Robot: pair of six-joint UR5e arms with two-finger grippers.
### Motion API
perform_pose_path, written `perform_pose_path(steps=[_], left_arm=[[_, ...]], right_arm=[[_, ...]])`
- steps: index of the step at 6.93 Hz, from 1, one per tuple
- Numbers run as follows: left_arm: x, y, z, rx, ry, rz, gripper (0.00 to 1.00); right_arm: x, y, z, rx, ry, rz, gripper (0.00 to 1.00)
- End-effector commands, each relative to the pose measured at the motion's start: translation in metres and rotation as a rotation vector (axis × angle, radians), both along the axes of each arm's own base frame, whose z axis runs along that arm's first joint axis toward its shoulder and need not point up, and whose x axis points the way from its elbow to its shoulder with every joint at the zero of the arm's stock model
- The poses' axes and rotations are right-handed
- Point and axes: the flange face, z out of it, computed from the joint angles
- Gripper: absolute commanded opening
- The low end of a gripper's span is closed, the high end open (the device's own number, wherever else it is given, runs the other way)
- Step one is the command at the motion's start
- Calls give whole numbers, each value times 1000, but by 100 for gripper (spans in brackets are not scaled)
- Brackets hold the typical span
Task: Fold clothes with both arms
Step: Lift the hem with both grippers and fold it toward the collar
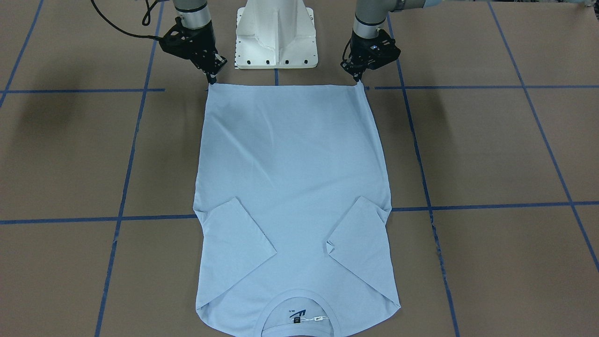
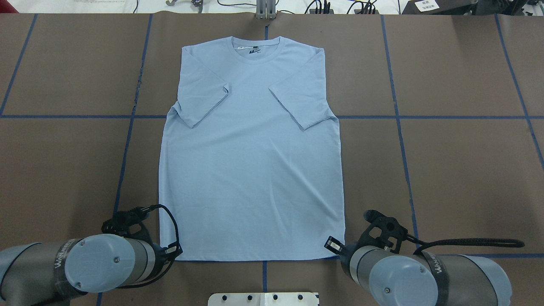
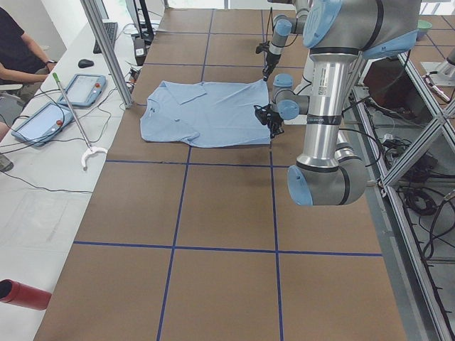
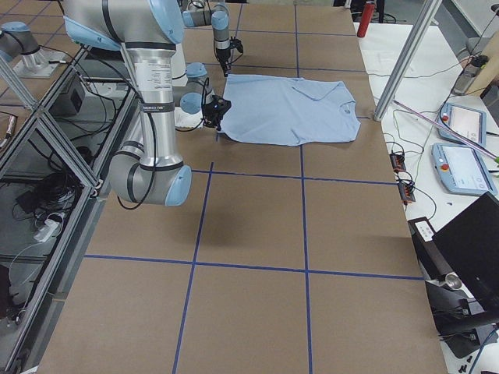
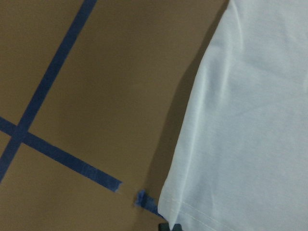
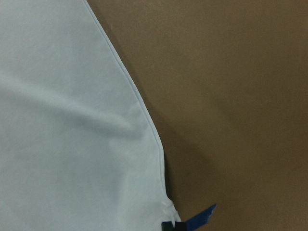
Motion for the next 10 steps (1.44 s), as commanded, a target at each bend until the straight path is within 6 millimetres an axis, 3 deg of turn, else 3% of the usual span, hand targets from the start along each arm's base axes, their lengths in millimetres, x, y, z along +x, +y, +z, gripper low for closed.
perform_pose_path(steps=[1,3,4,5,6,7,8,9,10], left_arm=[[-24,2,-42,10,96,-7,0],[-28,20,-56,-34,132,-15,0],[-41,23,-70,-34,161,-14,0],[-40,23,-71,-36,146,-13,0],[-42,7,-70,-20,138,-38,0],[-46,-34,-69,49,121,-71,0],[-48,-101,-77,168,94,-95,0],[-43,-150,-67,209,37,-125,0],[-42,-191,-47,253,-28,-118,0]], right_arm=[[24,-1,1,1,-5,4,0],[83,23,7,-3,2,-43,0],[88,26,7,-3,2,-48,0],[91,21,5,-1,-2,-37,0],[94,3,3,12,-5,-2,0],[78,-40,-15,86,-21,27,0],[44,-111,-30,171,14,60,0],[38,-182,-29,187,58,80,0],[39,-235,-14,197,123,49,0]])
